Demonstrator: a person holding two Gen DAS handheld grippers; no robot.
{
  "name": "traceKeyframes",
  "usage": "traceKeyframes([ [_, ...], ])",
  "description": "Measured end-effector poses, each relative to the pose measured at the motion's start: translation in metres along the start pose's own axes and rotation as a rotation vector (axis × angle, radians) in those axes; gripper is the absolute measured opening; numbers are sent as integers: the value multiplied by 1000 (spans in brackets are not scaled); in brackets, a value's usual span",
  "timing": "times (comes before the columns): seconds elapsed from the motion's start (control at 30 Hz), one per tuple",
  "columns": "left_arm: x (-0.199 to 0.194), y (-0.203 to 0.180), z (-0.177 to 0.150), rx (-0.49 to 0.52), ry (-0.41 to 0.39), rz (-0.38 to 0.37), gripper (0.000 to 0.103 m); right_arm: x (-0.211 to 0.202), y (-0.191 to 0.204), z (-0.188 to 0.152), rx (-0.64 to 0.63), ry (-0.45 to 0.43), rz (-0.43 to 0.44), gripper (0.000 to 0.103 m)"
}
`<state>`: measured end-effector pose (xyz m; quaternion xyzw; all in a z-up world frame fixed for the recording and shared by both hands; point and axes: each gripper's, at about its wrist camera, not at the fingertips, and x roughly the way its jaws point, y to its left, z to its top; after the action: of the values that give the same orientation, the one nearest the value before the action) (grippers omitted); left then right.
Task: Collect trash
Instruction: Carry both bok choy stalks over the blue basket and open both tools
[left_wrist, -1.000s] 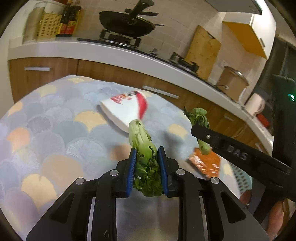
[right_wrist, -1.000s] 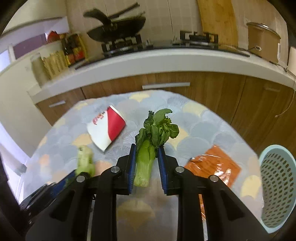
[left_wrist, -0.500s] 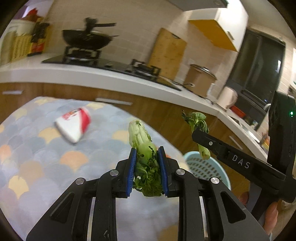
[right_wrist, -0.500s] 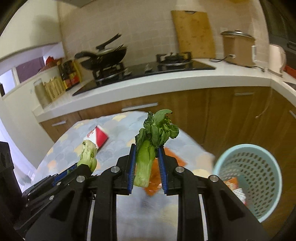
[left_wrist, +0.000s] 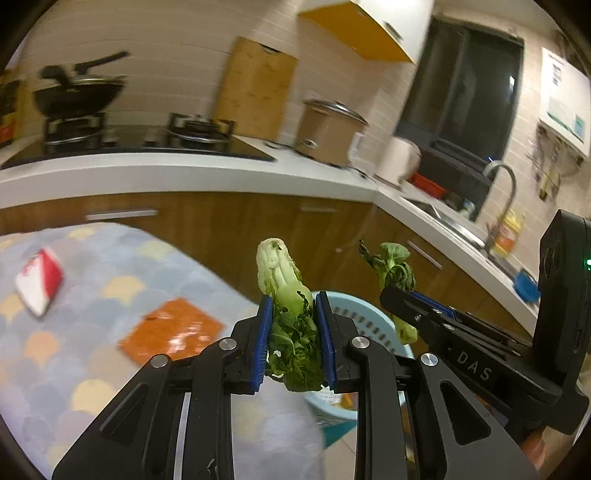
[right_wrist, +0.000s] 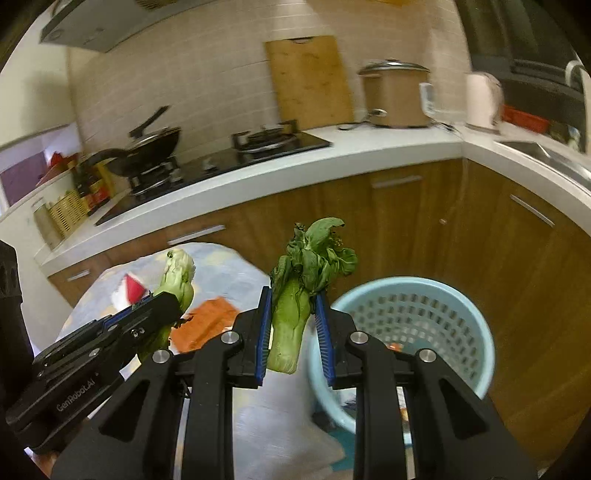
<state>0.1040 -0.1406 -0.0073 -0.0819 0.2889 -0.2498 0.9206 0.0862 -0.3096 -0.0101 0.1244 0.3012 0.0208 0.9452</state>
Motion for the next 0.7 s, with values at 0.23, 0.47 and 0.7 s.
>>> traceKeyframes([
  [0.23, 49, -28, -7, 32, 95, -86, 22, 10, -59, -11, 112, 63, -70, 20],
  [0.47, 89, -43, -16, 52, 167, -135, 23, 28, -100, -24, 206, 136, -111, 21],
  [0.7, 99, -41, -17, 46, 166, -124, 56, 44, -116, -33, 273, 202, -118, 42],
])
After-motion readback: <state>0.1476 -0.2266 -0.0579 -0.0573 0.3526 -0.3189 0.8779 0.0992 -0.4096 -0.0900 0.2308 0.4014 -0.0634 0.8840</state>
